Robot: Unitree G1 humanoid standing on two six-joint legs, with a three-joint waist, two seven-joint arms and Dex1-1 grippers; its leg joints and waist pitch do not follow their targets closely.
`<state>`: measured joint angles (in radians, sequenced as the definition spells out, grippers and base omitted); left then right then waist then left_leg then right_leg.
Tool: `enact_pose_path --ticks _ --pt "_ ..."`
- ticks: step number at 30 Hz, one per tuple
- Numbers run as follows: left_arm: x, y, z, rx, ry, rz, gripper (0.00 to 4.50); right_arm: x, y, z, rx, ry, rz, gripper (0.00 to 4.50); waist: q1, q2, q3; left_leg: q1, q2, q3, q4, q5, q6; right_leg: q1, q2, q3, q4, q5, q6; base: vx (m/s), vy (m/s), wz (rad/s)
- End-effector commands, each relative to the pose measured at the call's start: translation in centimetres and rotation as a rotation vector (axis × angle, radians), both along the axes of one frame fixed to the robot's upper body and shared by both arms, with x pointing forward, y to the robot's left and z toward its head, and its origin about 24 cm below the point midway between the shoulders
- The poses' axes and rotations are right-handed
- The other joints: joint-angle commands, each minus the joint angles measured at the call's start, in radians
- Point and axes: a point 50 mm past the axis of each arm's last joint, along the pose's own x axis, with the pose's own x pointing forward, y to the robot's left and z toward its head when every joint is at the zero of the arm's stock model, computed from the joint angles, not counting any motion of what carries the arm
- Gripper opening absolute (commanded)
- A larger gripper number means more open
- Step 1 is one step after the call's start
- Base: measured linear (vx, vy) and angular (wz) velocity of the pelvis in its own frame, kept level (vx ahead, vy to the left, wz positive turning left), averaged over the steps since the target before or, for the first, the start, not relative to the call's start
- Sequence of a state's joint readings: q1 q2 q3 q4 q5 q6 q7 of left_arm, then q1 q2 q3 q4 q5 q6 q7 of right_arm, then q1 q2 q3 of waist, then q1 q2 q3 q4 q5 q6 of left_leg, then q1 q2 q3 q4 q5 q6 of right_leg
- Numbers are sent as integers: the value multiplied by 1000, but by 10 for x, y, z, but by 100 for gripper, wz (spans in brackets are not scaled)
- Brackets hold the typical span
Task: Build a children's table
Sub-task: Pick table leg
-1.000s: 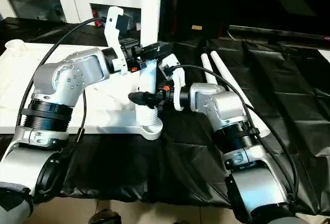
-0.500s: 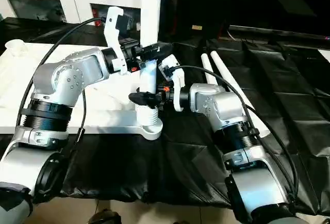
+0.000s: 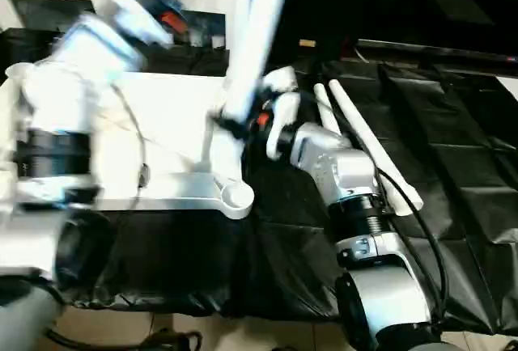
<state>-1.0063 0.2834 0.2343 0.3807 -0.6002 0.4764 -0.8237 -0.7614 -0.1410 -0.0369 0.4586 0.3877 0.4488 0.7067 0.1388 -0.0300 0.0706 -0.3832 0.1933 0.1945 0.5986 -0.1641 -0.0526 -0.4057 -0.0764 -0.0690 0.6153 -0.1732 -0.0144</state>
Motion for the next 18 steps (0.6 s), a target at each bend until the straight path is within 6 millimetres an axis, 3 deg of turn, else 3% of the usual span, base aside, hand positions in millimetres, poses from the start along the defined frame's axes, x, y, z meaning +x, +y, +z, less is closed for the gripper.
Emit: enact_pose_path --ticks 1,3,5,6,8,9,11,12,17,18 --pt "-5 -7 -34 227 4 -75 293 -4 -5 1 -15 -52 -27 188 -4 10 -83 26 37 -20 -71 -152 -31 50 -68 46 -58 -166 -161 0 0 0" --pt "-12 -1 -62 396 10 -123 293 -7 -9 -2 -20 -86 -42 188 -2 14 -89 29 40 -19 -70 -136 -36 49 -71 47 -53 -124 -164 0 0 0" --pt "-17 3 -78 473 27 -150 293 -9 -11 -6 -26 -85 -61 188 -4 16 -90 30 39 -18 -70 -141 -43 47 -69 47 -49 -113 -169 0 0 0" --pt "-21 6 -91 543 37 -182 293 -10 -13 -9 -16 -67 -74 188 -4 23 -89 31 40 -19 -74 -160 -53 46 -68 46 -50 -110 -178 0 0 0" --pt "-28 9 -108 631 55 -233 293 -12 -14 -13 -13 -53 -82 188 -6 25 -87 32 39 -20 -76 -195 -64 46 -69 46 -53 -128 -181 0 0 0" --pt "-33 13 -129 732 77 -275 293 -15 -14 -20 -50 -45 -78 188 -6 29 -85 35 39 -19 -78 -223 -70 44 -69 48 -58 -156 -175 0 0 0" --pt "-37 17 -149 838 91 -302 293 -19 -14 -27 -102 -41 -76 188 -8 28 -84 33 39 -21 -80 -236 -74 47 -71 49 -58 -172 -169 0 0 0" --pt "-38 18 -155 869 95 -311 293 -20 -14 -30 -115 -40 -74 188 -9 29 -83 35 38 -21 -81 -257 -82 45 -72 51 -63 -212 -155 0 0 0" --pt "-37 27 -176 958 140 -308 293 -25 -11 -35 -138 -37 -59 188 -11 31 -83 34 37 -23 -81 -281 -85 44 -72 50 -66 -234 -158 0 0 0" --pt "-36 32 -182 996 146 -294 263 -27 -10 -36 -145 -43 -51 188 -11 36 -84 35 39 -26 -81 -287 -84 43 -75 51 -66 -241 -158 0 0 0"
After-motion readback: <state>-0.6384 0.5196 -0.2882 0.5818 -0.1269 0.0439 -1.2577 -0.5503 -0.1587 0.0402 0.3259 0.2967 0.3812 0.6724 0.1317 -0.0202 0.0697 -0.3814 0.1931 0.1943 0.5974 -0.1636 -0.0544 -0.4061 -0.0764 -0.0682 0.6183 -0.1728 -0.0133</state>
